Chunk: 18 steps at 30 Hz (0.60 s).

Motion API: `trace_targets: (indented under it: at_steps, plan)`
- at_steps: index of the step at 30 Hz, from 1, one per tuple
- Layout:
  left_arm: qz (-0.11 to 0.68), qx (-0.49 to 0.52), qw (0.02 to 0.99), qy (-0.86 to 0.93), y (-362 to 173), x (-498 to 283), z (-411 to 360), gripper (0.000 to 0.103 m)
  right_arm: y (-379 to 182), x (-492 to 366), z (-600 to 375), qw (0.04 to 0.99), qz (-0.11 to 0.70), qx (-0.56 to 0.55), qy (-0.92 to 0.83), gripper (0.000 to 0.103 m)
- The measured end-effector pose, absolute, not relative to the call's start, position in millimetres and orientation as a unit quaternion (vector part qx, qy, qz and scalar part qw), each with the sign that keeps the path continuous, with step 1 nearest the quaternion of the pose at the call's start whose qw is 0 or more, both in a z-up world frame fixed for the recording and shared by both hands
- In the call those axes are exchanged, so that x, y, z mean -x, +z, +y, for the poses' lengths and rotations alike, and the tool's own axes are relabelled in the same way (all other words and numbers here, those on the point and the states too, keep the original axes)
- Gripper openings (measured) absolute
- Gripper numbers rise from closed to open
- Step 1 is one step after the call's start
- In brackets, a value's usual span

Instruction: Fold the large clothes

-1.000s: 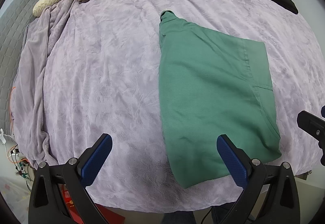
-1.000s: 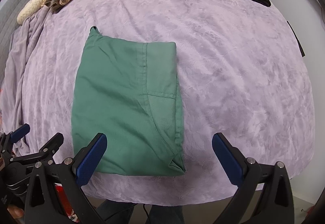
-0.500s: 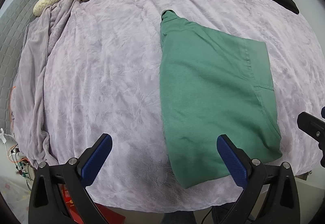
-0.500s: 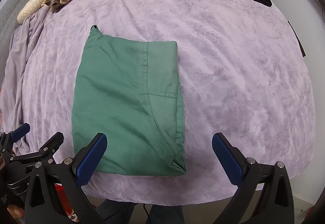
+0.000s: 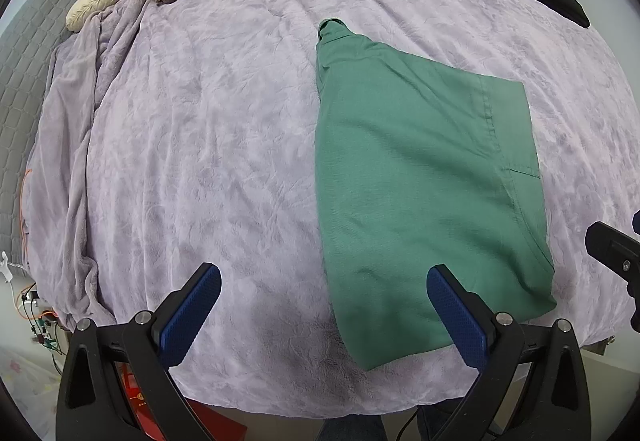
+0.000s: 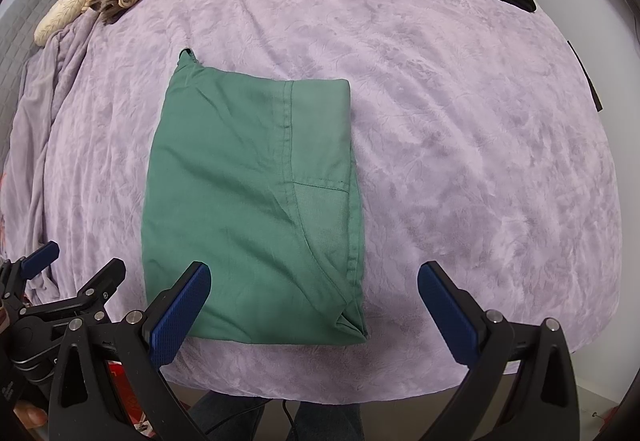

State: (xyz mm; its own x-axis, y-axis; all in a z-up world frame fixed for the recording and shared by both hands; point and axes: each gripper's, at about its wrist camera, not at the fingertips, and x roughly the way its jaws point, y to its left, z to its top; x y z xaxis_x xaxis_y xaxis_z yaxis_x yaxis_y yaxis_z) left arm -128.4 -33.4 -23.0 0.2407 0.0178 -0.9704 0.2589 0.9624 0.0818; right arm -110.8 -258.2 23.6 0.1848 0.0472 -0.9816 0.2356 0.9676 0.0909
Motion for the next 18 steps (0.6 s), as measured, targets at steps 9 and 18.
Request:
trace_targets:
  at_steps: [9,18]
  plan:
    - [0.612,-0.113,0.779,-0.077,-23.1,128.6,-33.7,0.103,23.7,110.8,-258.0,0.761,0.636,-0.112,-0.062,0.103]
    - [0.613,-0.114,0.778,-0.077,-24.7,129.8,-30.9,0.103,23.6,111.0,-257.8,0.761,0.636,-0.112,-0.062,0.103]
